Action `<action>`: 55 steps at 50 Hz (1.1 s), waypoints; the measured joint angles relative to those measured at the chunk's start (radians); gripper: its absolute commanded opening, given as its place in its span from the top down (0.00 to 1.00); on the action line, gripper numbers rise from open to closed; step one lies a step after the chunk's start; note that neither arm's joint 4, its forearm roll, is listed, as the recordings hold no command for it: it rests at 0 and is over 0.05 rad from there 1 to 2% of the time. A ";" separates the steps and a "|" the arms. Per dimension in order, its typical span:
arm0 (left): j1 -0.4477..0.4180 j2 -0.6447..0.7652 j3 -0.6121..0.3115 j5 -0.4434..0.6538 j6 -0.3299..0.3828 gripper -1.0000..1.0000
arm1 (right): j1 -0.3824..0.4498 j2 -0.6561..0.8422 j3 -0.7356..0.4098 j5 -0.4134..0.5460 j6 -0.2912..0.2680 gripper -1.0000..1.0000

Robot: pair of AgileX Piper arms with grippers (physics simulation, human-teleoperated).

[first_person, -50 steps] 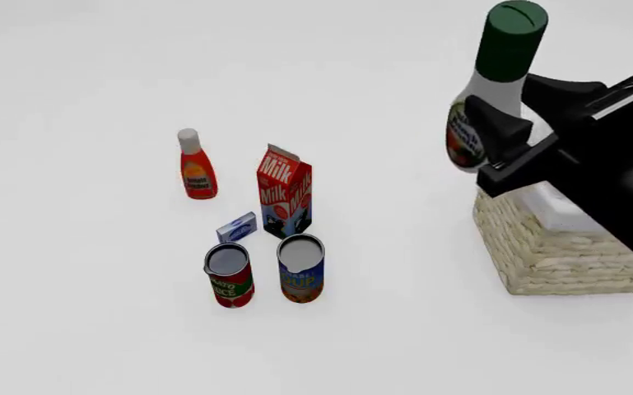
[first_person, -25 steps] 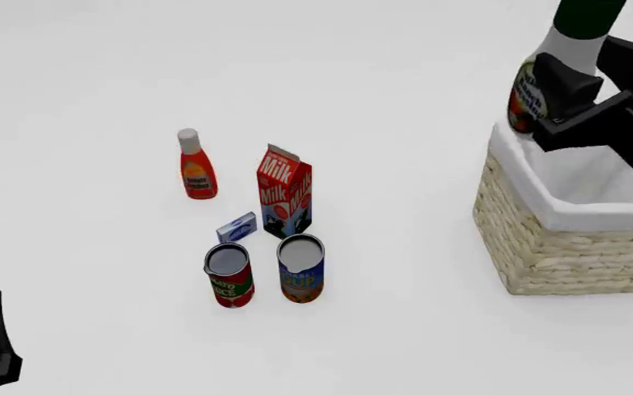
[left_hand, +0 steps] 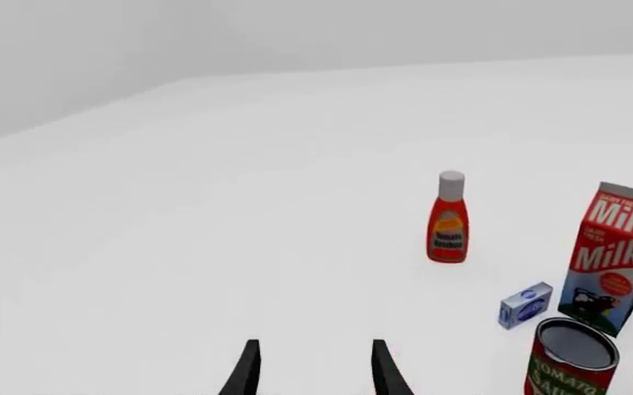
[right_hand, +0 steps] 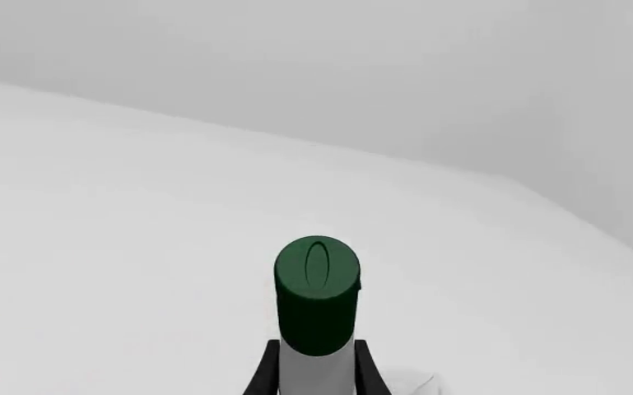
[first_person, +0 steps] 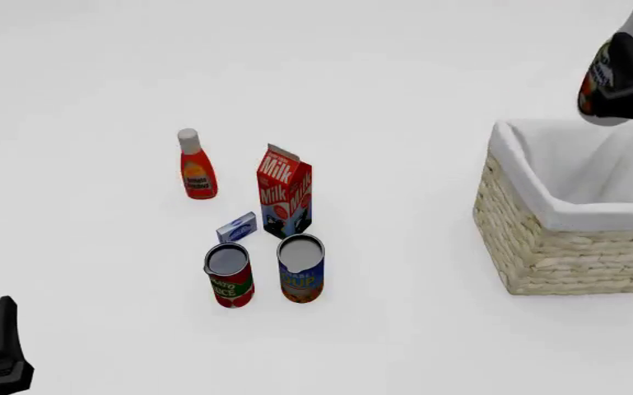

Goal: Pick the salad dressing and place it in the basket.

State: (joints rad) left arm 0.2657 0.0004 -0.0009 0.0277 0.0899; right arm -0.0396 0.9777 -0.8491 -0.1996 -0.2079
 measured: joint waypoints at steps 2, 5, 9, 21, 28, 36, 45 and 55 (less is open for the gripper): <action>-0.001 0.000 0.000 0.002 -0.001 0.00 | -0.017 0.010 -0.001 -0.005 0.004 1.00; -0.003 0.000 0.000 0.004 -0.003 0.00 | -0.039 0.026 -0.003 -0.012 0.010 1.00; -0.005 0.000 0.001 0.006 -0.006 0.00 | -0.067 0.047 -0.004 -0.019 0.020 1.00; -0.019 0.000 0.001 0.005 -0.006 0.00 | -0.121 0.103 -0.009 -0.031 0.044 1.00; -0.029 0.000 0.001 0.007 -0.005 0.00 | -0.145 0.147 -0.017 -0.042 0.048 1.00; -0.039 0.000 0.001 0.009 -0.005 0.00 | -0.169 0.222 -0.037 -0.060 0.053 1.00; -0.044 0.000 0.001 0.012 -0.006 0.00 | -0.182 0.292 -0.058 -0.071 0.047 1.00; -0.046 0.000 0.001 0.015 -0.010 0.00 | -0.188 0.355 -0.067 -0.085 0.040 1.00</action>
State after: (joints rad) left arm 0.2193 0.0001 0.0000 0.0432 0.0795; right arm -0.2278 1.3326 -0.9158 -0.2848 -0.1678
